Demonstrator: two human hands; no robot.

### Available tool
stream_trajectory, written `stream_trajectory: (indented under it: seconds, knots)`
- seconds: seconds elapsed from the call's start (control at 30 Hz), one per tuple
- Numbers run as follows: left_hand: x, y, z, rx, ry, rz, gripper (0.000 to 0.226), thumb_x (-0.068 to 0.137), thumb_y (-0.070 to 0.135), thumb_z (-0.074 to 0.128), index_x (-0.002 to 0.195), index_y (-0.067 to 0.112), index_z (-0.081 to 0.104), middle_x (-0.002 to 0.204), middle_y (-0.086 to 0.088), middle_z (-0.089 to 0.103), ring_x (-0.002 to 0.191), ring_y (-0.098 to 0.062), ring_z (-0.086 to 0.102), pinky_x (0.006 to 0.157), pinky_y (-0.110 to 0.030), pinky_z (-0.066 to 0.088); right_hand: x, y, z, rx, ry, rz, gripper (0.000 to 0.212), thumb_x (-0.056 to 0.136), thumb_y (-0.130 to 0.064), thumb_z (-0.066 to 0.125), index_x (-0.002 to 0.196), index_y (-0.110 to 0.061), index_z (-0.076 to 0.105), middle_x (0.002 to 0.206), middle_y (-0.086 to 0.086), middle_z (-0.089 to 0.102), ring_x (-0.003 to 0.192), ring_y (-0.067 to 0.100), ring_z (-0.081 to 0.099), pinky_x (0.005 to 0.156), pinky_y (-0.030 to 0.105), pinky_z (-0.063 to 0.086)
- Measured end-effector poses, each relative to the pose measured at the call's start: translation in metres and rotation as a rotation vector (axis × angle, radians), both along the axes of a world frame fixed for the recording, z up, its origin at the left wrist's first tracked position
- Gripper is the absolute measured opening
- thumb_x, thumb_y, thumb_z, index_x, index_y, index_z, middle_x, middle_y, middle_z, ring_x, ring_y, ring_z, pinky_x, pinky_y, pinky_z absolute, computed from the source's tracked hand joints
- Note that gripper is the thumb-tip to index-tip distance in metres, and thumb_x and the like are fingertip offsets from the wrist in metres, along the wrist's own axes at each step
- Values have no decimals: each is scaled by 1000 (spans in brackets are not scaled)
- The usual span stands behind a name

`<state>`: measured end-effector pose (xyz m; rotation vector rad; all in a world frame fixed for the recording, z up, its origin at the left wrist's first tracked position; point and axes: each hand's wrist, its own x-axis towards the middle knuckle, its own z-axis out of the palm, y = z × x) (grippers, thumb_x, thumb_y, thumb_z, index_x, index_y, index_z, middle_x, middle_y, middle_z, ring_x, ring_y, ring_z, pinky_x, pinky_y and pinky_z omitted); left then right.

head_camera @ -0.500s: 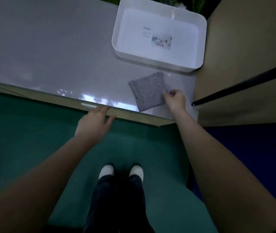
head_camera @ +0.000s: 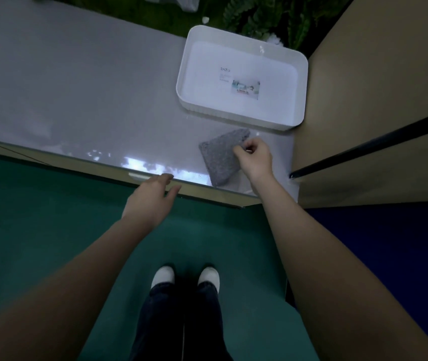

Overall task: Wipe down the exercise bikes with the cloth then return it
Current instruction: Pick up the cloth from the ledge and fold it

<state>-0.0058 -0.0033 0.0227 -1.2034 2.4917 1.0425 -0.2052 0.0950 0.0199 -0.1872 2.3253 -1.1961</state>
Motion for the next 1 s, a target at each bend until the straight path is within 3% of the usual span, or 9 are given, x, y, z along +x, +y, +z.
stream_trajectory:
  seconds: [0.13, 0.27, 0.37, 0.5, 0.63, 0.7, 0.8, 1.0]
  knots:
    - [-8, -2, 32, 185, 147, 188, 39, 97, 35, 47, 127, 12, 56, 122, -6, 62, 104, -19, 57, 85, -29, 42, 18, -11, 57, -161, -112, -11, 19, 84, -6, 58, 71, -16, 48, 68, -4, 44, 66, 9, 41, 63, 22, 34]
    - [-21, -7, 76, 499, 287, 454, 38, 99, 38, 43, 119, 9, 58, 120, -10, 63, 103, -23, 60, 91, -38, 48, 38, -12, 121, -348, -240, -21, 21, 87, -1, 54, 71, -14, 46, 76, 6, 42, 79, 19, 41, 71, 34, 34]
    - [-24, -9, 115, 849, 376, 644, 50, 99, 45, 38, 122, 3, 55, 110, -8, 65, 90, -19, 62, 73, -32, 49, 57, -6, 166, -553, -362, -6, 30, 90, 3, 50, 66, -13, 44, 74, 4, 45, 76, 15, 47, 65, 28, 40]
    - [-13, -8, 161, 1205, 497, 671, 52, 95, 51, 43, 113, 7, 61, 97, -3, 68, 90, -17, 64, 66, -28, 52, 82, 7, 209, -725, -408, -30, 33, 90, 5, 48, 63, -13, 42, 68, -3, 50, 70, 9, 50, 60, 22, 40]
    - [9, -3, 204, 1136, 623, 655, 20, 93, 21, 57, 105, 7, 62, 95, -7, 66, 81, -17, 62, 65, -29, 55, 108, 25, 242, -612, -223, 7, 28, 88, 4, 49, 67, -13, 42, 74, 1, 45, 77, 14, 44, 67, 27, 34]
    - [23, -1, 220, 1038, 681, 645, 5, 91, 13, 59, 90, 8, 62, 85, -5, 65, 74, -15, 60, 59, -26, 54, 121, 34, 253, -494, -33, 75, 24, 85, 5, 51, 70, -12, 42, 72, -2, 41, 73, 8, 41, 65, 19, 33]
    - [41, 4, 243, 852, 716, 617, 4, 90, 9, 61, 87, 8, 59, 82, -6, 58, 73, -14, 57, 53, -23, 50, 144, 36, 267, -424, 134, 160, 27, 82, 5, 55, 70, -14, 41, 68, -10, 42, 66, 2, 41, 61, 9, 35]
    - [71, 18, 279, 739, 794, 634, 13, 87, 1, 64, 83, 12, 57, 74, -1, 49, 63, -8, 57, 51, -23, 51, 184, 28, 284, -346, 315, 383, 19, 80, 3, 60, 76, -10, 46, 72, -4, 49, 71, 10, 49, 66, 21, 43]
